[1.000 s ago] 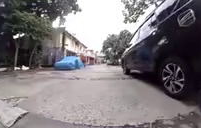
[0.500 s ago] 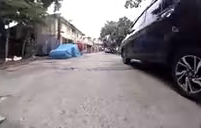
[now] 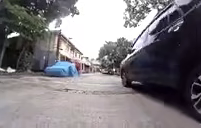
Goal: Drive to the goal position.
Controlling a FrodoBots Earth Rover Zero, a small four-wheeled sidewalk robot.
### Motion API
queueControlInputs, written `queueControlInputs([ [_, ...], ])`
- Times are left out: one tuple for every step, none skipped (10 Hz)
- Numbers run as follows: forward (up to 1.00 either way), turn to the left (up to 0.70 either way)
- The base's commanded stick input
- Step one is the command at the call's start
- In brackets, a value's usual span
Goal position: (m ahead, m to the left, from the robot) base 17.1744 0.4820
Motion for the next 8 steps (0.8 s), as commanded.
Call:
queueControlInputs([
  [1.00,0.00],
  [1.00,0.00],
  [1.00,0.00],
  [1.00,0.00],
  [1.00,0.00],
  [1.00,0.00],
  [1.00,0.00],
  [1.00,0.00],
])
